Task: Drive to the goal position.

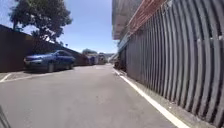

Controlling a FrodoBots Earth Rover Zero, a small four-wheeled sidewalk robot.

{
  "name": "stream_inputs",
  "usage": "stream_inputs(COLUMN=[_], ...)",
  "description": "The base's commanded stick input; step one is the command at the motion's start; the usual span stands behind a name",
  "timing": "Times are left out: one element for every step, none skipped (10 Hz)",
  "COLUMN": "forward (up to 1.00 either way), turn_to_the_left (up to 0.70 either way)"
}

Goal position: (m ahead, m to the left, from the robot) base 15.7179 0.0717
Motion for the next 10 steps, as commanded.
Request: stream_inputs(forward=[0.45,0.45,0.45,0.45,0.45,0.45,0.45,0.45,0.45,0.45], turn_to_the_left=[0.0,0.0,0.0,0.0,0.0,0.0,0.0,0.0,0.0,0.0])
